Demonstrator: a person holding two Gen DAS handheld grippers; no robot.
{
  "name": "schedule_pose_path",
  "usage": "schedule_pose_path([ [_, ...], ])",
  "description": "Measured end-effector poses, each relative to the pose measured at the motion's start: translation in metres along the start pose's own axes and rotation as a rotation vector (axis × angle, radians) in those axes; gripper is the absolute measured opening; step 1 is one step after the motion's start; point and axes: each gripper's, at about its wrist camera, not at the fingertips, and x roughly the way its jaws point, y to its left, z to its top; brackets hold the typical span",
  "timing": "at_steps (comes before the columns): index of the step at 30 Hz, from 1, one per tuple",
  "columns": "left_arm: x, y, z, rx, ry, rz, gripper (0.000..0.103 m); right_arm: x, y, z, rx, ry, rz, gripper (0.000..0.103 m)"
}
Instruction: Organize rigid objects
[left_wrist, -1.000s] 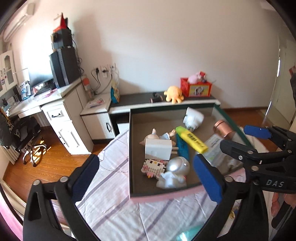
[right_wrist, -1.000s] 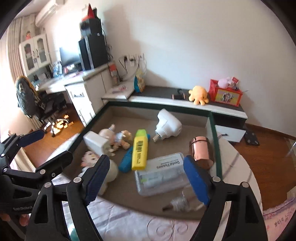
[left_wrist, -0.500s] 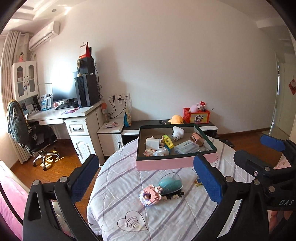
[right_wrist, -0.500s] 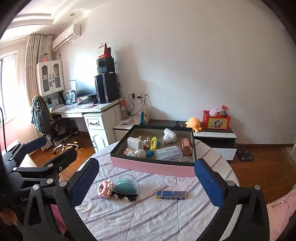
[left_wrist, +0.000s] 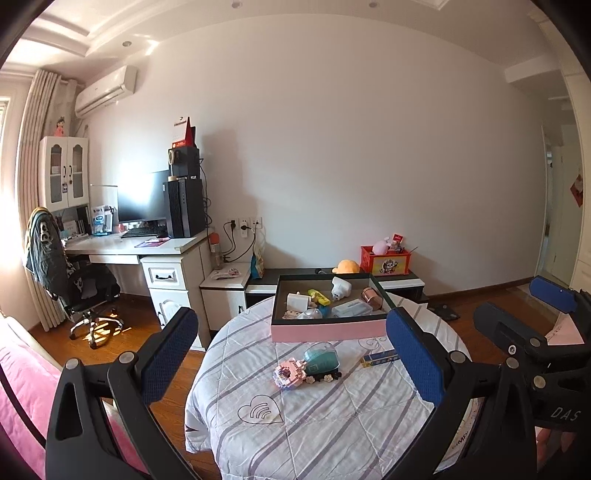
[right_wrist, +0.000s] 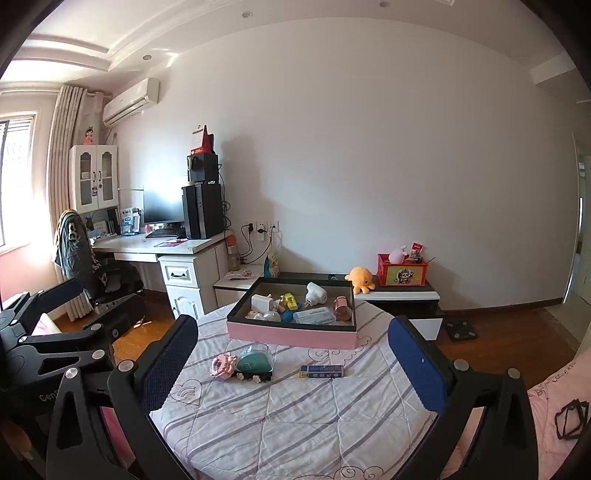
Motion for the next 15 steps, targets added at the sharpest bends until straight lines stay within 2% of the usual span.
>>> schedule_pose_path([
  [6, -0.016, -0.001, 0.005, 0.005, -0.022, 0.014, 0.103, -0.019, 0.003, 0.004, -0.01, -0.029, -0.006, 0.103],
  [15, -0.018, -0.002, 0.004, 0.014, -0.014, 0.021, 0.103, -0.02, 0.002, 0.001, -0.009, -0.023, -0.01, 0.103],
])
